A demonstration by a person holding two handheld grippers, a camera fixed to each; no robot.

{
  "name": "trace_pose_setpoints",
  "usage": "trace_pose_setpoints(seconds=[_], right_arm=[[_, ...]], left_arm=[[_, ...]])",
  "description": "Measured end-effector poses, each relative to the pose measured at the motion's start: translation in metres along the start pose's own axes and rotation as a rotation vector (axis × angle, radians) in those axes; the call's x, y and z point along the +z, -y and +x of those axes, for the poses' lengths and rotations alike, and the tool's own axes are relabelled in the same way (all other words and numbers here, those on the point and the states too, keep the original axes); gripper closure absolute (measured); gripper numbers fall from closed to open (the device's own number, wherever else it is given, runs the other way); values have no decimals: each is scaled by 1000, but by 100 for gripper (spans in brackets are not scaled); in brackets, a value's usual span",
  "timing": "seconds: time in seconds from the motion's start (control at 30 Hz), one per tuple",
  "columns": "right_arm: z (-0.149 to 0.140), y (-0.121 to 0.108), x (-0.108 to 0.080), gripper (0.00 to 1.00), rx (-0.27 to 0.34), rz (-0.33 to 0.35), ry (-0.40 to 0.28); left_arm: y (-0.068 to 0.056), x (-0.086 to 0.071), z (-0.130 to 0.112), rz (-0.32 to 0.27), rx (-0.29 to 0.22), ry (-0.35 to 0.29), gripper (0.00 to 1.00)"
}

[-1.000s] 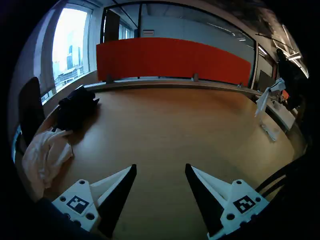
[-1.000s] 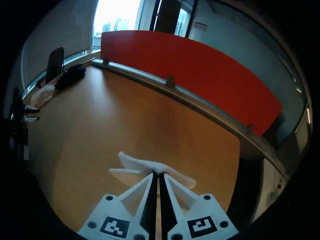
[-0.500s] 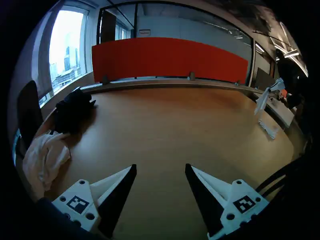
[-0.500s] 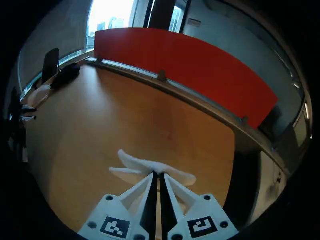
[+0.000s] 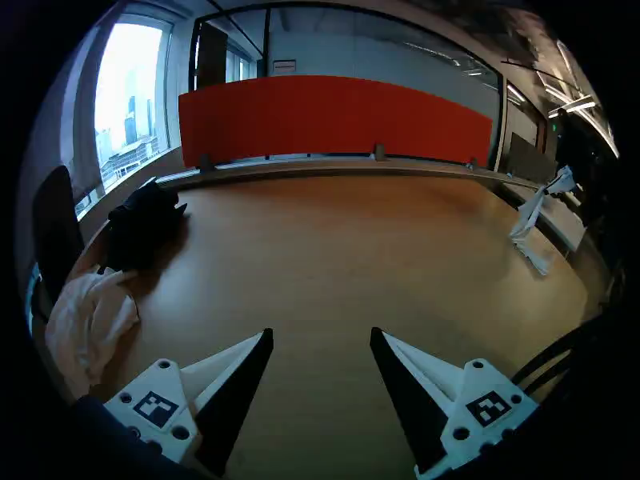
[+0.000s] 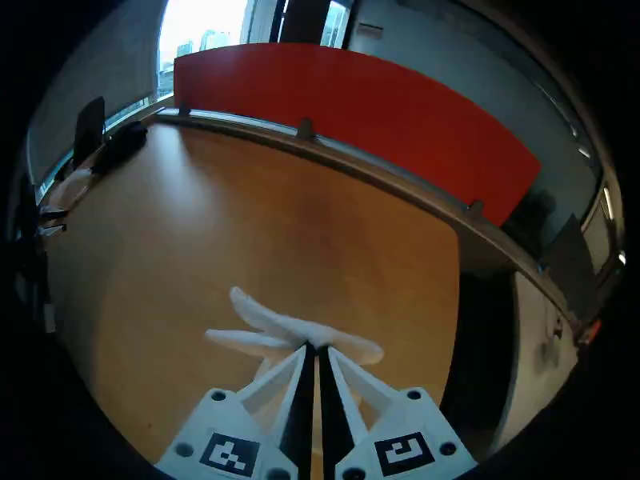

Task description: Fold towel

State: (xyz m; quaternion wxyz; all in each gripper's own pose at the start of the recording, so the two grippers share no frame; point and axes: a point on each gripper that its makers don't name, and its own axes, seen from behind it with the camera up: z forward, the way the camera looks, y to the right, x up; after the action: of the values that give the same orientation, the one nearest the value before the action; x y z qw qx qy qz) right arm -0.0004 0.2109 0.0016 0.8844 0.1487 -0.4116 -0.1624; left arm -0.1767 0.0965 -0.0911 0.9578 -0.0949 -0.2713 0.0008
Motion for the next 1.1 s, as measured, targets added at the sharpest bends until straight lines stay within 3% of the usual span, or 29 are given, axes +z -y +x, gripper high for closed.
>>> trace_pose_setpoints(seconds=[0.3, 1.1], right_arm=[[-40, -9, -7, 97, 34, -30, 53], [-96, -18, -9, 97, 101, -81, 138]], left_arm=[[-2, -1, -2, -5, 9, 4, 10], [0, -6, -4, -2, 26, 7, 10]])
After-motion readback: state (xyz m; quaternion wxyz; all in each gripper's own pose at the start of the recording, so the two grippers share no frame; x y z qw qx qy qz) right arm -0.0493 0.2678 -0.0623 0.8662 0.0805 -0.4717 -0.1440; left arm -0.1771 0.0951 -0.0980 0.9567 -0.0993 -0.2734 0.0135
